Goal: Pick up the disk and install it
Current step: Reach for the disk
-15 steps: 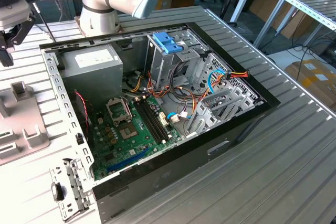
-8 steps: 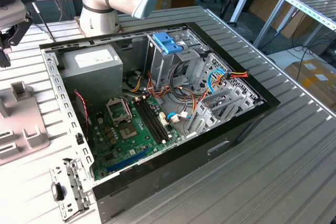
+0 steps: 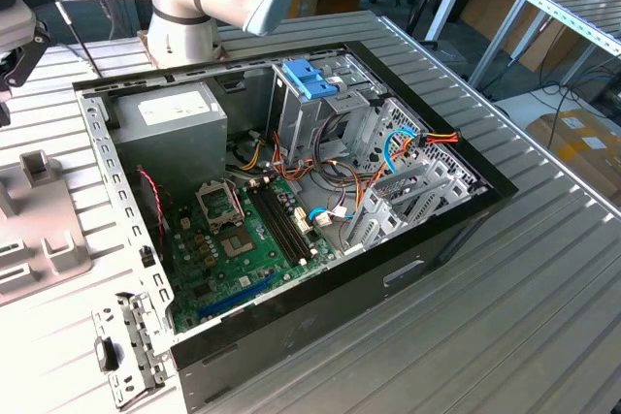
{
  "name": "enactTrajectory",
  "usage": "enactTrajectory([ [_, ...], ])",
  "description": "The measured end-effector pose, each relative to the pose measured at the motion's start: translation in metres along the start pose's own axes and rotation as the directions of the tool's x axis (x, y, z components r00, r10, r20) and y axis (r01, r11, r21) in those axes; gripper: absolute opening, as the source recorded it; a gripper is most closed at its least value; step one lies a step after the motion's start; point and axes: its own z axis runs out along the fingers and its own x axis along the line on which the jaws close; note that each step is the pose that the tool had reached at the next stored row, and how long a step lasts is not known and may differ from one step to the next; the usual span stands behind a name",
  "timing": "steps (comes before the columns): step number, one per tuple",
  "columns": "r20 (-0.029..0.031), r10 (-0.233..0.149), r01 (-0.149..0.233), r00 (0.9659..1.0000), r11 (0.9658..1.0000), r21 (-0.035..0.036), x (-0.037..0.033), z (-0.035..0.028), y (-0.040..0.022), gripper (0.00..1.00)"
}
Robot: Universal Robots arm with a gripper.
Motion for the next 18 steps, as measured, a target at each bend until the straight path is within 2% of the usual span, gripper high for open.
enactTrajectory([
  [2, 0.0000, 0.000, 0.000, 1.0000, 1.0000, 0.0000, 0.0024, 0.0003, 0.0003, 0.11],
  [7, 0.0000, 0.000, 0.000, 1.0000, 1.0000, 0.0000, 0.0177, 0.0021, 0.0081, 0.11],
  [18, 0.0000, 0.000, 0.000, 1.0000, 1.0000, 0.0000, 0.0284, 0.0034, 0.0122, 0.11],
])
